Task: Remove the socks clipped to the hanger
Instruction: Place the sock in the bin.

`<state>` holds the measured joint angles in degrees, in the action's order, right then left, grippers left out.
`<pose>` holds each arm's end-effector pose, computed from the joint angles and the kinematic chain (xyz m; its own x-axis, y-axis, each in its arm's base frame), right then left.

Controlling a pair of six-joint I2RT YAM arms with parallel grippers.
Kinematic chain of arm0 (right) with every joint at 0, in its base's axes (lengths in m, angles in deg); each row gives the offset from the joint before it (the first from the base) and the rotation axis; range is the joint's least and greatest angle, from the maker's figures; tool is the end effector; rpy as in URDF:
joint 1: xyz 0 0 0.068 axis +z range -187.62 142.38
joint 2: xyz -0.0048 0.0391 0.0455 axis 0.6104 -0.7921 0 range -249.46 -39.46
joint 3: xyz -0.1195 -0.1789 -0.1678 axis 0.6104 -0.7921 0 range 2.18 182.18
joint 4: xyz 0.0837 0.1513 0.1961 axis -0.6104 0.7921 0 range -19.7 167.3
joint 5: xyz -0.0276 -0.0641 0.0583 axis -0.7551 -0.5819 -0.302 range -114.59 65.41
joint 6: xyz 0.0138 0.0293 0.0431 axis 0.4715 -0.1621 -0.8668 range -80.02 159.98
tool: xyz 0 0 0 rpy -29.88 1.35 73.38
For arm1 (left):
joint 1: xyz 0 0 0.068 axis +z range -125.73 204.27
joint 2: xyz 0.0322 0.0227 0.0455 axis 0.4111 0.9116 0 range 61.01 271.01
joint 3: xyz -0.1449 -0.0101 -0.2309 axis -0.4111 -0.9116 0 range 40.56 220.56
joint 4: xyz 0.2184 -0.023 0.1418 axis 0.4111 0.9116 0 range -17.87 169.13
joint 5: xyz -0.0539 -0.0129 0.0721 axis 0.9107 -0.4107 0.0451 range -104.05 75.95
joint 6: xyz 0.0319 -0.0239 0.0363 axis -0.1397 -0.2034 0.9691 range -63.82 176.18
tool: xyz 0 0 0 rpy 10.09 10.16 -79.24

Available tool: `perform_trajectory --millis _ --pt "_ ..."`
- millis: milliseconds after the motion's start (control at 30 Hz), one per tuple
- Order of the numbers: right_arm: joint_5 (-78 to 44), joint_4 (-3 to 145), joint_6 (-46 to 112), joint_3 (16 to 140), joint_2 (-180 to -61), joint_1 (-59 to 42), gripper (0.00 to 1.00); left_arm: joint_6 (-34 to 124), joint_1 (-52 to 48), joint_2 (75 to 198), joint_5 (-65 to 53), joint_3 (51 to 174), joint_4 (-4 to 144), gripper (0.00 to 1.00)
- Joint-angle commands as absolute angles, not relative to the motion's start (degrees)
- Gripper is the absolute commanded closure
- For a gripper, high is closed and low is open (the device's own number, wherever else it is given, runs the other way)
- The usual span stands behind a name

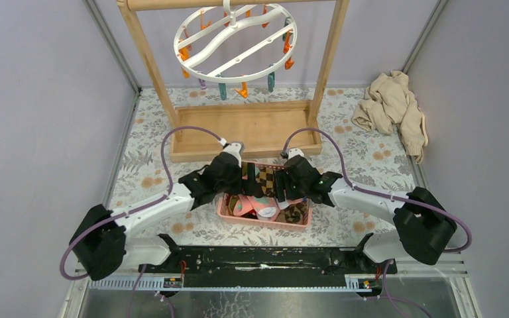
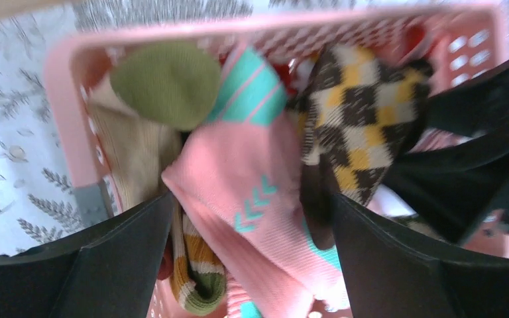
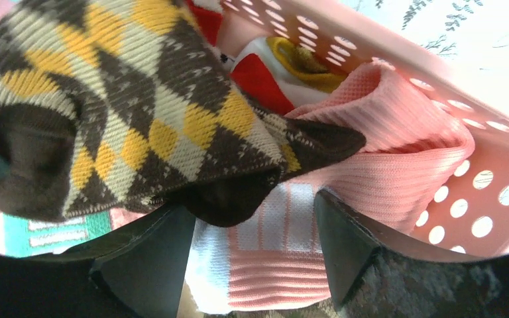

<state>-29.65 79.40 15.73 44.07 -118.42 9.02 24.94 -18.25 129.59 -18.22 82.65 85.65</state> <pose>0.1925 0.1992 0.1938 -0.7319 -0.1791 -0.6575 -0.4186 0.8795 0.2265 0.1886 -0.1694 0.2333 -0.7334 -0.0293 -0.6791 0.2955 0.8860 -0.3574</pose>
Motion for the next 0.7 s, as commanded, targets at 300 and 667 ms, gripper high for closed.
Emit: perform_trajectory --millis 300,667 --pt "-38.37 77.27 17.82 48.59 -127.87 7.31 0.26 22.95 -20.08 137.95 -25.04 77.87 79.24 0.09" --pt "-33.76 78.03 22.06 54.77 -130.88 6.53 0.23 21.92 -20.11 128.95 -28.97 77.04 83.99 0.07"
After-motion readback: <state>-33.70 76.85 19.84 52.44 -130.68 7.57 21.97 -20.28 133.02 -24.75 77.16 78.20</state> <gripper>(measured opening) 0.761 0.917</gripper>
